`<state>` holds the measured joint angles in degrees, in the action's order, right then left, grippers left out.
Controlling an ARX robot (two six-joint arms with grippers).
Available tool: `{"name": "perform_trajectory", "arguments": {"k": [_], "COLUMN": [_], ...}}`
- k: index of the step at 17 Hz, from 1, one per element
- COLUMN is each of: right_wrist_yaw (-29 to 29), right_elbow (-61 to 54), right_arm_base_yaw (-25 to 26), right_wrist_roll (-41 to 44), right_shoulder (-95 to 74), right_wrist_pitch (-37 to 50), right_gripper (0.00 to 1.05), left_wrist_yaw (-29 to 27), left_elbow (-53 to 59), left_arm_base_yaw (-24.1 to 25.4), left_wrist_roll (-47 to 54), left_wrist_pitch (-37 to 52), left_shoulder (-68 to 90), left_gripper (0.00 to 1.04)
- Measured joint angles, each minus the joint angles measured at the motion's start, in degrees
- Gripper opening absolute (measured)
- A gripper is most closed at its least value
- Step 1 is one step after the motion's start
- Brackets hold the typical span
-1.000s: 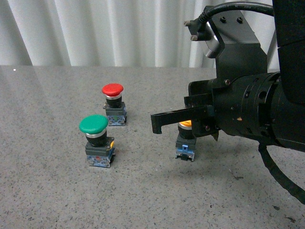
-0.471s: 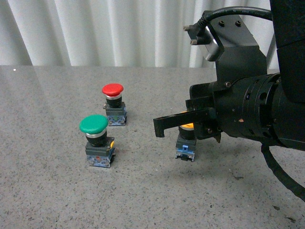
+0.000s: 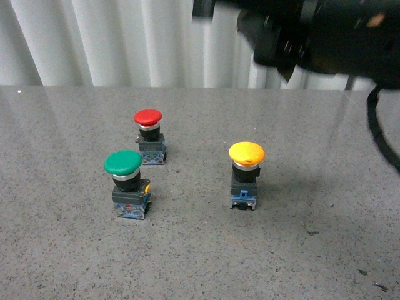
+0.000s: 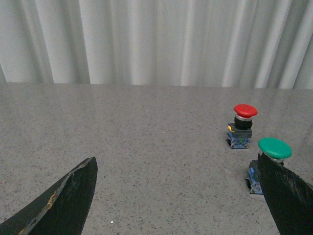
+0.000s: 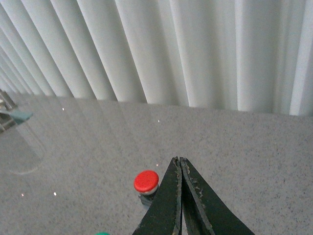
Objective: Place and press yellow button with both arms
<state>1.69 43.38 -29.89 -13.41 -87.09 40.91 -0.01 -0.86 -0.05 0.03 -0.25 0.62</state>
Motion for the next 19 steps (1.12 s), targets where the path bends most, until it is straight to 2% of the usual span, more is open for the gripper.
{"name": "perform_trajectory", "arguments": {"k": [6,7,8,9,10,11,19], "right_wrist_yaw": [-3.6,-8.0,-17.5,-21.7,-21.7,-18.5,-9.5], "right_elbow": [-6.5,-8.0,-11.5,-16.5,-20.6,-25.1,-36.0], "right_arm_base_yaw": [4.1,3.9,4.2,6.9,10.2,13.6,22.3], "right_wrist_roll": [-6.5,-4.8,1.0,6.2,8.9,11.5,12.8], "right_shoulder": [15.7,18.9,23.3,28.7,33.8,40.4,52.6], "right_wrist_pitch": [-3.3,-6.4,-9.5,-12.1,-12.6,-11.3,-14.0], "right_gripper": [0.02,0.02,0.02,0.02,0.02,0.02,0.02], "left_wrist_yaw": [0.0,0.0,0.0,0.0,0.0,0.0,0.0], "left_elbow": [0.0,0.0,0.0,0.0,0.0,0.0,0.0], "left_arm_base_yaw": [0.0,0.0,0.0,0.0,0.0,0.0,0.0], "left_wrist_roll": [0.0,0.0,0.0,0.0,0.0,0.0,0.0], "left_wrist_pitch": [0.0,0.0,0.0,0.0,0.0,0.0,0.0], "left_shoulder": [0.0,0.0,0.0,0.0,0.0,0.0,0.0], "left_gripper": [0.98,0.98,0.98,0.98,0.98,0.98,0.98]}}
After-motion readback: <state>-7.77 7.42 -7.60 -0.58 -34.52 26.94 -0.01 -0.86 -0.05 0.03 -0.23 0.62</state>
